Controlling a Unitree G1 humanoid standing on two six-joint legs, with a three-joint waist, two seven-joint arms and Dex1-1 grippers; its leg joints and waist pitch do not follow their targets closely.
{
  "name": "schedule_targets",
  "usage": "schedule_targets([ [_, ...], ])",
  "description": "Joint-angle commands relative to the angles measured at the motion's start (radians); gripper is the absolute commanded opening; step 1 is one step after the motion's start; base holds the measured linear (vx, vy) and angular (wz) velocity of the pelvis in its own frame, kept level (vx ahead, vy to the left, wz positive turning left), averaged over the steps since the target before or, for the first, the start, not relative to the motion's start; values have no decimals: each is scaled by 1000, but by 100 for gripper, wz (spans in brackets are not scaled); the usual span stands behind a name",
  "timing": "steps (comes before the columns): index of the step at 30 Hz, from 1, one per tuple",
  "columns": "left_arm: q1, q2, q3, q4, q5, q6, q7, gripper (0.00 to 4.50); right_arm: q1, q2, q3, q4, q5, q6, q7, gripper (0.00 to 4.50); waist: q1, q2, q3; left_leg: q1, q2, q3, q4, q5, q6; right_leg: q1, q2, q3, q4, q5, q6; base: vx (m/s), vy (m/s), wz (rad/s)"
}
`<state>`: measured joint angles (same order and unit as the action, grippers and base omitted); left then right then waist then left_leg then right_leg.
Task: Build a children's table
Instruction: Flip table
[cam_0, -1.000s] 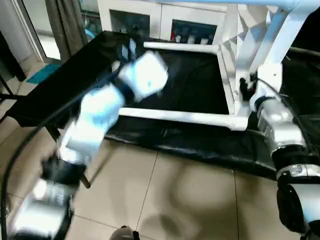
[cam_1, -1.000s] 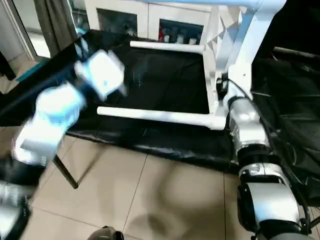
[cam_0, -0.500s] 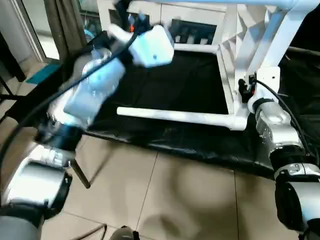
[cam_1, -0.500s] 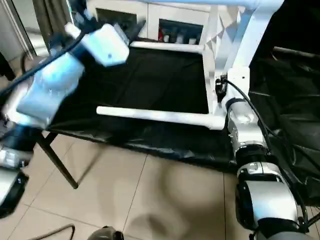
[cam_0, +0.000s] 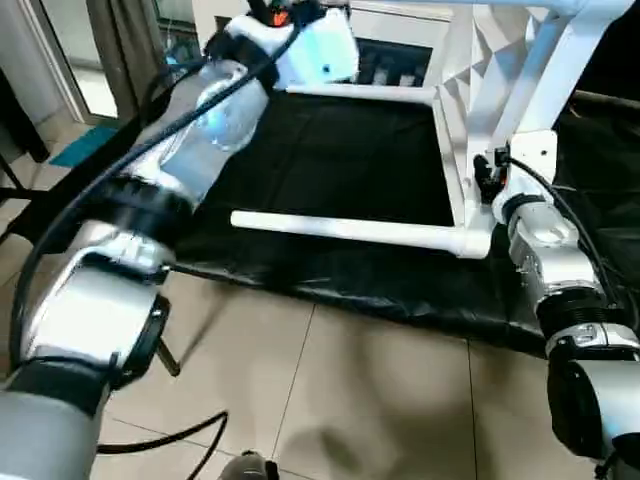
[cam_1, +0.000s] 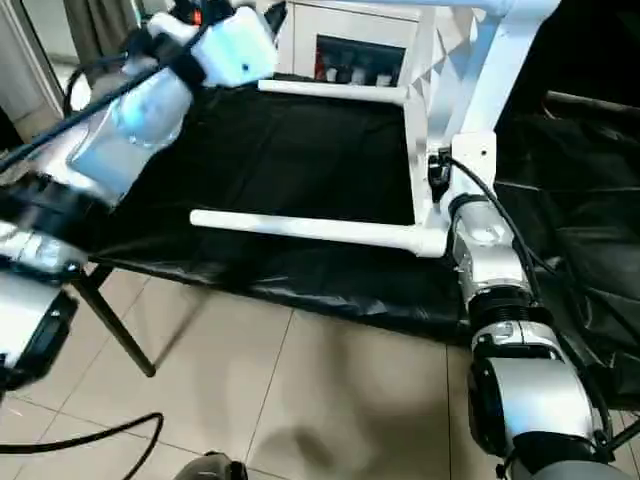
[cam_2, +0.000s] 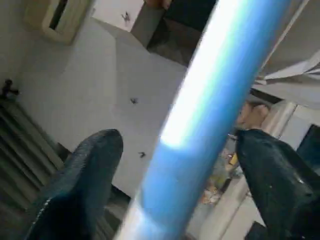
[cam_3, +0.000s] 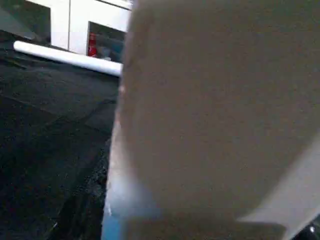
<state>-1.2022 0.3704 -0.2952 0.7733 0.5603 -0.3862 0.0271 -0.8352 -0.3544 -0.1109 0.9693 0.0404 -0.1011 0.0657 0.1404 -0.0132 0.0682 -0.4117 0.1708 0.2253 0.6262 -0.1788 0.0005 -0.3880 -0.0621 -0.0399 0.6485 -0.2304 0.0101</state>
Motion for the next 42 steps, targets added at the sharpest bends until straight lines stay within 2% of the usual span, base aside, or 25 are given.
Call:
schedule_targets([
  [1, -38, -6, 12, 32, -14, 2, 2, 384, -29, -16, 9, -14, -22, -29, 8, 209, 1, -5, -95, 42, 62, -45, -57, -44, 25, 37, -90, 39, -45, 175, -275, 0, 0, 0],
  [4, -52, -13, 16, 67, -19, 11, 7, 374, -32, -16, 11, -19, -25, -34, 9, 209, 2, -6, -99, 39, 62, -45, -53, -16, 37, 36, -90, 39, -39, 218, -280, 0, 0, 0],
  [6, -61, -17, 18, 91, -21, 22, 11, 342, -33, -14, 13, -22, -28, -37, 10, 209, 5, -7, -101, 32, 59, -43, -46, 16, 58, 34, -87, 39, -32, 267, -285, 0, 0, 0],
  [7, -65, -18, 18, 100, -20, 22, 16, 331, -33, -13, 15, -23, -29, -39, 11, 209, 5, -7, -100, 32, 60, -43, -46, 11, 61, 33, -88, 39, -33, 263, -287, 0, 0, 0],
  [10, -78, -19, 16, 124, -16, 20, 25, 334, -33, -11, 20, -26, -34, -45, 15, 209, 5, -7, -96, 32, 62, -43, -47, -33, 59, 30, -90, 38, -40, 204, -286, 0, 0, 0],
  [11, -91, -20, 14, 151, -12, 19, 34, 312, -33, -9, 25, -28, -38, -50, 17, 209, 5, -7, -96, 32, 62, -44, -48, -38, 57, 31, -90, 39, -40, 194, -285, 0, 0, 0],
  [12, -106, -20, 10, 176, -5, 24, 47, 312, -32, -8, 29, -29, -41, -54, 19, 209, 4, -8, -94, 32, 61, -44, -49, -48, 51, 30, -89, 39, -42, 173, -281, 0, 0, 0],
  [13, -113, -20, 10, 187, -6, 24, 51, 288, -32, -8, 30, -29, -41, -56, 20, 209, 4, -8, -95, 33, 61, -44, -49, -49, 49, 30, -90, 39, -42, 170, -280, 0, 0, 0],
  [15, -125, -21, 10, 201, -7, 26, 55, 294, -32, -8, 32, -30, -43, -60, 24, 209, 5, -7, -95, 32, 63, -45, -49, -43, 50, 31, -91, 39, -41, 180, -281, 0, 0, 0],
  [19, -137, -29, 20, 209, -28, 20, 41, 255, -31, -16, 33, -37, -46, -60, 29, 209, 5, -7, -95, 31, 62, -45, -48, -43, 55, 30, -91, 39, -41, 188, -285, 0, 0, 0],
  [22, -116, -79, 98, 194, -161, 22, -45, 246, -49, -51, 37, -40, -61, -54, 34, 209, 8, -9, -94, 32, 61, -44, -47, -44, 55, 31, -93, 39, -42, 179, -294, 0, 0, 0],
  [25, -112, -93, 116, 198, -193, 24, -60, 242, -56, -62, 39, -40, -67, -52, 36, 209, 10, -11, -93, 32, 60, -42, -46, -48, 60, 30, -91, 39, -43, 178, -298, 0, 0, 0],
  [26, -101, -107, 134, 195, -223, 29, -72, 242, -71, -80, 40, -34, -72, -47, 46, 209, 9, -16, -92, 30, 58, -41, -47, -54, 71, 32, -92, 39, -45, 158, -295, 0, 0, 0],
  [27, -93, -119, 148, 195, -247, 35, -82, 242, -86, -96, 42, -28, -78, -42, 55, 209, 9, -11, -93, 31, 58, -41, -45, -54, 72, 31, -93, 39, -45, 151, -295, 0, 0, 0],
  [28, -79, -137, 179, 195, -290, 51, -95, 242, -110, -127, 53, -22, -96, -34, 72, 209, 9, -16, -90, 29, 53, -37, -43, -59, 82, 30, -88, 37, -48, 134, -304, 0, 0, 0],
  [30, -64, -157, 236, 194, -356, 85, -98, 242, -158, -191, 87, -11, -137, -15, 125, 209, 10, -17, -90, 27, 49, -35, -40, -66, 102, 32, -90, 35, -52, 102, -305, 0, 0, 0],
  [31, -64, -157, 236, 194, -356, 85, -98, 242, -158, -191, 87, -11, -137, -15, 125, 209, 12, -15, -90, 27, 49, -35, -39, -64, 109, 32, -91, 34, -51, 91, -303, 0, 0, 0],
  [32, -66, -166, 277, 201, -387, 106, -96, 242, -198, -239, 118, -1, -169, -4, 180, 209, 11, -16, -89, 22, 49, -35, -39, -59, 124, 30, -91, 33, -53, 65, -294, 0, 0, 0],
  [33, -67, -170, 291, 204, -398, 114, -95, 242, -212, -256, 131, 2, -182, -2, 199, 209, 10, -11, -88, 22, 49, -37, -39, -69, 126, 29, -93, 31, -56, 22, -289, 0, 0, 0],
  [36, -70, -182, 331, 214, -437, 134, -98, 242, -269, -305, 164, 21, -224, 0, 228, 207, 10, -8, -84, 22, 50, -40, -40, -104, 123, 24, -94, 30, -64, -49, -274, 0, 0, 0],
  [38, -70, -201, 366, 233, -473, 157, -104, 242, -334, -346, 197, 49, -267, 4, 252, 207, 5, -8, -84, 25, 53, -41, -41, -118, 115, 21, -93, 29, -65, -70, -274, 0, 0, 0],
  [39, -69, -203, 371, 235, -478, 159, -105, 242, -340, -350, 201, 52, -272, 4, 254, 206, 5, -8, -83, 28, 54, -40, -40, -131, 111, 16, -91, 29, -68, -75, -275, 0, 0, 0],
  [41, -57, -220, 390, 249, -501, 177, -113, 242, -385, -374, 234, 73, -310, 12, 280, 206, -1, -9, -79, 24, 55, -43, -44, -157, 105, 16, -93, 27, -71, -98, -273, 0, 0, 0],
  [42, -50, -227, 395, 254, -506, 184, -115, 242, -403, -384, 248, 83, -326, 15, 292, 206, 1, -10, -80, 27, 57, -42, -44, -166, 102, 13, -94, 28, -73, -105, -267, 0, 0, 0],
])
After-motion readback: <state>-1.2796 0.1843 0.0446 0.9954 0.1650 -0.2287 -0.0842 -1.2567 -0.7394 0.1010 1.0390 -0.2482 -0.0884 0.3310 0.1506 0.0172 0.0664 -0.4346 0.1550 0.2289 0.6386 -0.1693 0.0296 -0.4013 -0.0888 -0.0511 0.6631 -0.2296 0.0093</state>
